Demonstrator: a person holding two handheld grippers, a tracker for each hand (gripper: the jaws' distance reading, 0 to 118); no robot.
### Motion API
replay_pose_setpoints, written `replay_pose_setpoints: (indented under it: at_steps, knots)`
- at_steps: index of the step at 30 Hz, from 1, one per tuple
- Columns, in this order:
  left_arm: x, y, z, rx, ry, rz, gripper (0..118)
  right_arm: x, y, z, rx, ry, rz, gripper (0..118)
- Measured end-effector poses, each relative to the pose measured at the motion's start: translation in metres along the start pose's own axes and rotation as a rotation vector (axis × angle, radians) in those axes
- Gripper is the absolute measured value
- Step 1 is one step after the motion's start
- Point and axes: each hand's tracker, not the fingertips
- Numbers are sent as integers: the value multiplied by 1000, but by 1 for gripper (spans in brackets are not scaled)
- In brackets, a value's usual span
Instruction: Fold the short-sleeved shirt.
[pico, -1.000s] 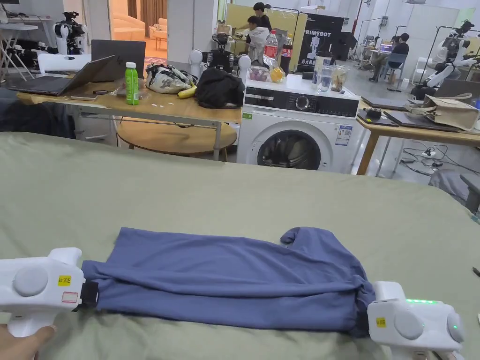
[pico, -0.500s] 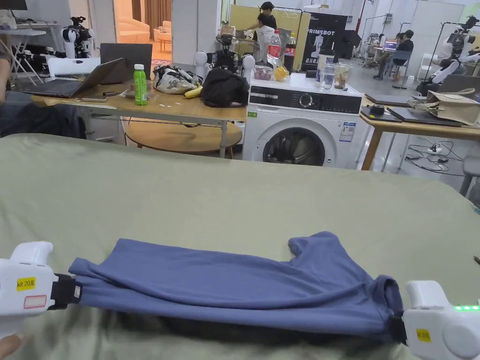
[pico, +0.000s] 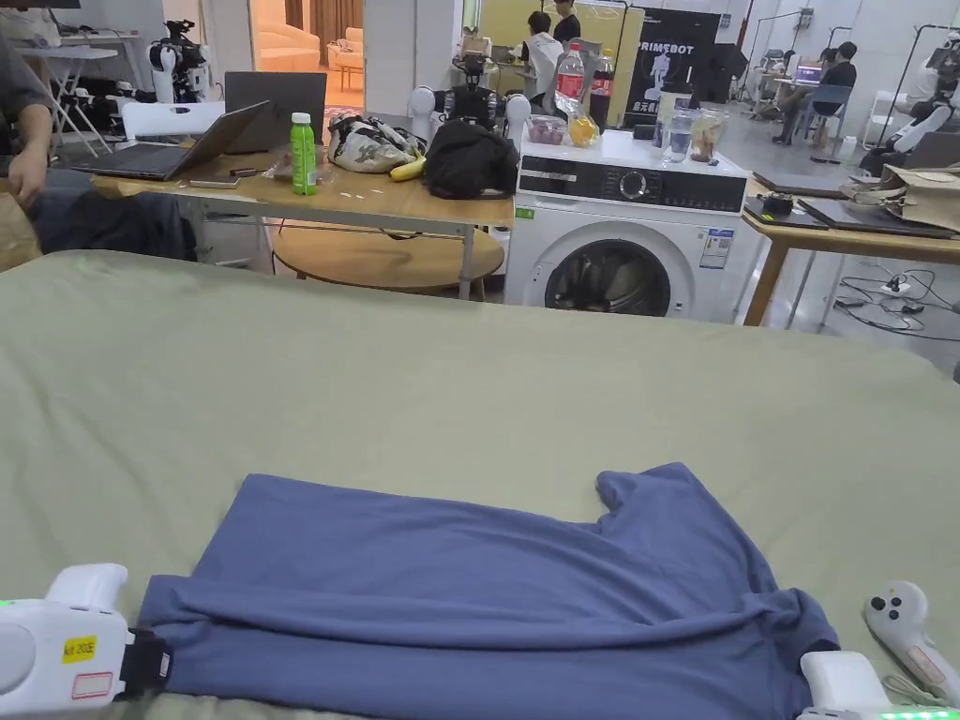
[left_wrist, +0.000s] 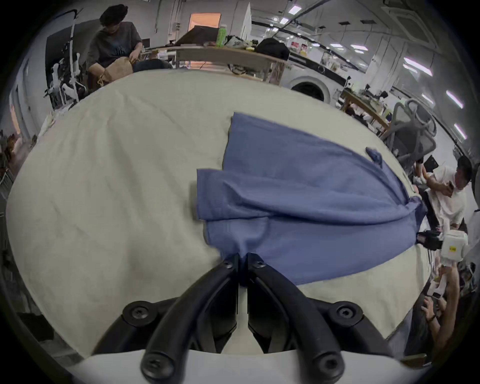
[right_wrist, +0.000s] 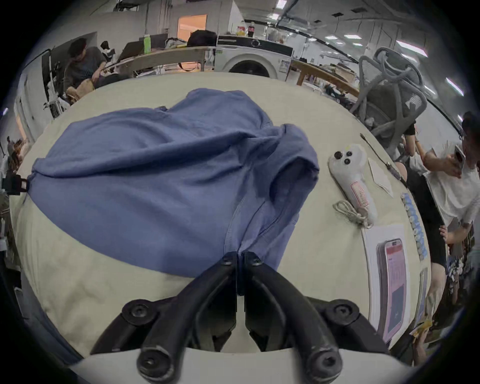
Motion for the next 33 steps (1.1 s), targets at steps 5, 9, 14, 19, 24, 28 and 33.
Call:
replay_pose_setpoints:
  at_steps: [5,9,14,19,24,28,33]
  knots:
    - [-4,0,-16,-14,14,3,0,-8,4,0,-12,-33,-1,1]
    - [2,11,-6,-35,28,-13,3,-15,16,11,-6,-95,1,33]
    - [26,18,23,88,58,-44,41,-25,36,43,131,-118,-42,56]
    - [45,25,37,310,47,-95,41,-45,52,67,344,-120,-96,55]
    - [73,17,50,512,25,-80,40,-70,59,74,492,-63,-140,0]
    - [95,11,53,597,89,-106,16,-84,63,73,558,-26,-169,0]
    - [89,33,35,532,63,-114,0,-95,74,64,596,-19,-177,0]
